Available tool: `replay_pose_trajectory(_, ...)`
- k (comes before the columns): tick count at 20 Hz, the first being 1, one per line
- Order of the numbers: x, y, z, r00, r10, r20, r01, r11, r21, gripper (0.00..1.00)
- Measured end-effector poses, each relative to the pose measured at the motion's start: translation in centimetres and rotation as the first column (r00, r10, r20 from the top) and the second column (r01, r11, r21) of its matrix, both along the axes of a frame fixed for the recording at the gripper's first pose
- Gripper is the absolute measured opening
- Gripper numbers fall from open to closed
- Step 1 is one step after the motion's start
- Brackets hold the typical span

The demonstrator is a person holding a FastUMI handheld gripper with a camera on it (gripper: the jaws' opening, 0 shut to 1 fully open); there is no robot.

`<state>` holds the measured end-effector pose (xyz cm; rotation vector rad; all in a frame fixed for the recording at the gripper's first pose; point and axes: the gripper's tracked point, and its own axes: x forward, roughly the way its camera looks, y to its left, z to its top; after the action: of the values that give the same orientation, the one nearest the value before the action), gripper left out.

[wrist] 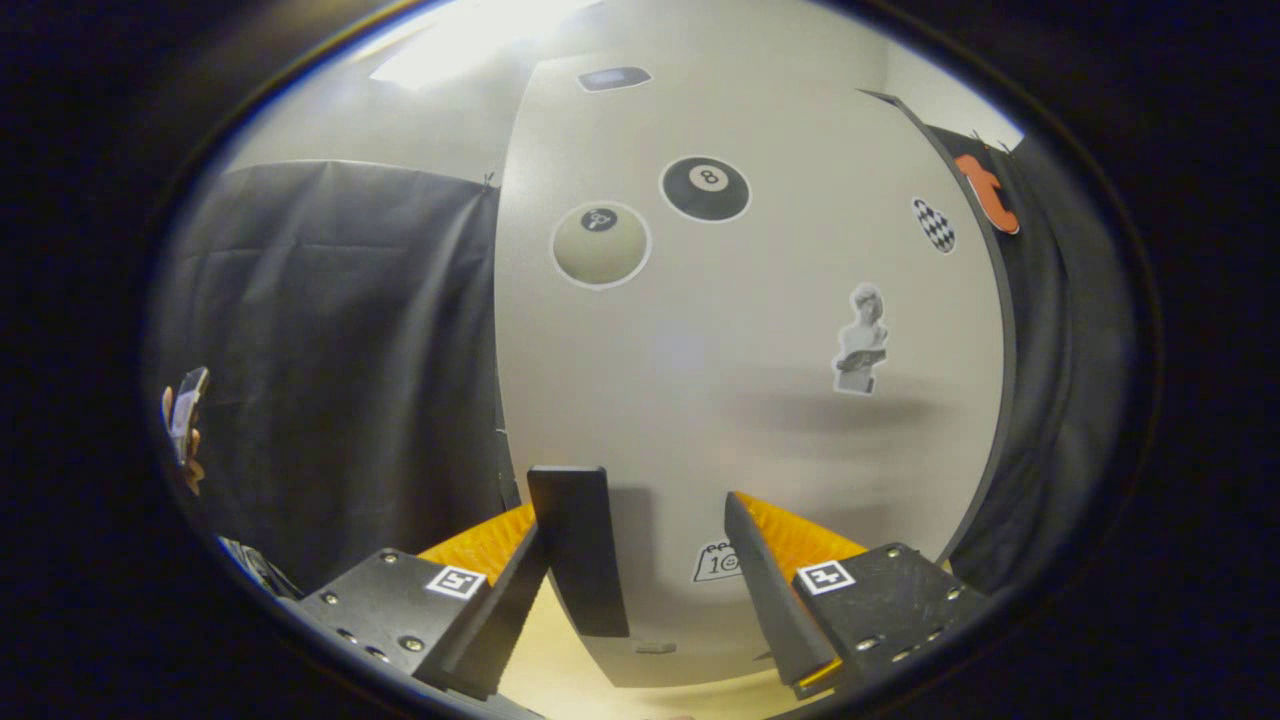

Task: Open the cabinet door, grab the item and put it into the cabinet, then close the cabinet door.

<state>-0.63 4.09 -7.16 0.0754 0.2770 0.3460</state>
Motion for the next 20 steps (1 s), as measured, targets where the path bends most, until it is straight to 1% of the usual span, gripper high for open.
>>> replay_pose_trajectory(12,2.5,1.2,-0.8,0.999,-0.039,0.018,0.039,0.999,-0.02,1.0)
replay_pose_trajectory(20,3.6,1.3,-1.1,1.0,-0.029,0.009,0.029,1.0,-0.003,1.0)
